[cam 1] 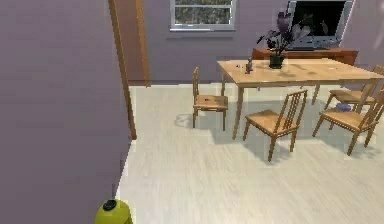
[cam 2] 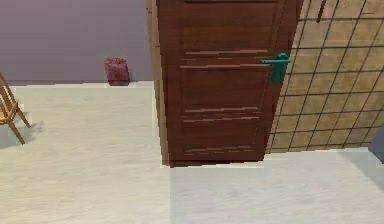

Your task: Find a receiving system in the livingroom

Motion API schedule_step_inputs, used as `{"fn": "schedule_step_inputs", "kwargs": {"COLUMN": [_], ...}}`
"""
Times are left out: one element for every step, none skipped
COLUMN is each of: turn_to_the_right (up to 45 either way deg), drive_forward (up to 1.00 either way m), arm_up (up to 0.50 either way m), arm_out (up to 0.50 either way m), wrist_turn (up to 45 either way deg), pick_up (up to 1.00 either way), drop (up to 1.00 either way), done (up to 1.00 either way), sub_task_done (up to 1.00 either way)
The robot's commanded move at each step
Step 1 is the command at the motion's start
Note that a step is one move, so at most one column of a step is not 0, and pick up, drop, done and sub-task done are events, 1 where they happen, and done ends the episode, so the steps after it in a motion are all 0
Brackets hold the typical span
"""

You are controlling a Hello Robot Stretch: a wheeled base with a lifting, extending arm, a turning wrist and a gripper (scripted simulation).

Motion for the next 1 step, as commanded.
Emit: {"fn": "schedule_step_inputs", "kwargs": {"turn_to_the_right": [-3.0], "drive_forward": [0.00], "arm_up": [0.00], "arm_out": [0.00], "wrist_turn": [0.0], "pick_up": [0.00], "drop": [0.00], "done": [0.00], "sub_task_done": [0.00]}}
